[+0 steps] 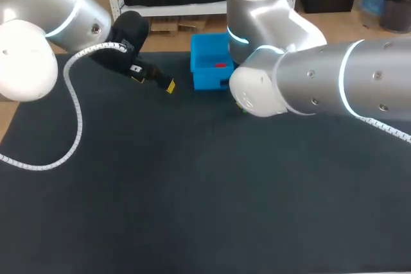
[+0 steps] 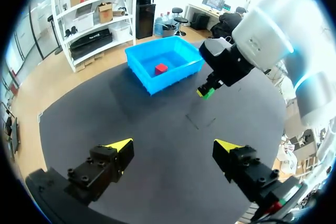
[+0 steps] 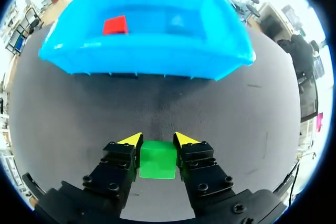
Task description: Use the left arm to pick the red cube and place it into the blue plastic box first, then use the right arm to grasp the green cube and put it into the same blue plastic box after the first action is fully finished.
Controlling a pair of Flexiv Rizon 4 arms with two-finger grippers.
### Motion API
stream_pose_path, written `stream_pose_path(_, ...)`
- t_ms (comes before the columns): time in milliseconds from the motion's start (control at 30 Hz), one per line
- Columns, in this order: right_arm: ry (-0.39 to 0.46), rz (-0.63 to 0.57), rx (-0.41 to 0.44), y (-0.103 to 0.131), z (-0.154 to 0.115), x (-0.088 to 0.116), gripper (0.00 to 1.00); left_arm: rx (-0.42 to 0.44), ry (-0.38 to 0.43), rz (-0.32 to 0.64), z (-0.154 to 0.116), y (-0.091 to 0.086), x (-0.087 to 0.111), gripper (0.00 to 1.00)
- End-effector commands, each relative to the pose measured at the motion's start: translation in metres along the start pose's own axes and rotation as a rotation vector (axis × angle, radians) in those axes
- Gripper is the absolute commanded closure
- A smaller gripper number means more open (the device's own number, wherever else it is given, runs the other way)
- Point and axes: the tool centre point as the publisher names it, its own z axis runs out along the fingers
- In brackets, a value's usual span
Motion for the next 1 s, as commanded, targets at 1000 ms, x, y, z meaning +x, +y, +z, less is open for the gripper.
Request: stream_pose_path(1000, -0.372, 0.082, -0.303, -0.008, -0.138, -0.006, 1.00, 0.004, -0.003, 0.002, 0.000, 0.001, 0.001, 0.00)
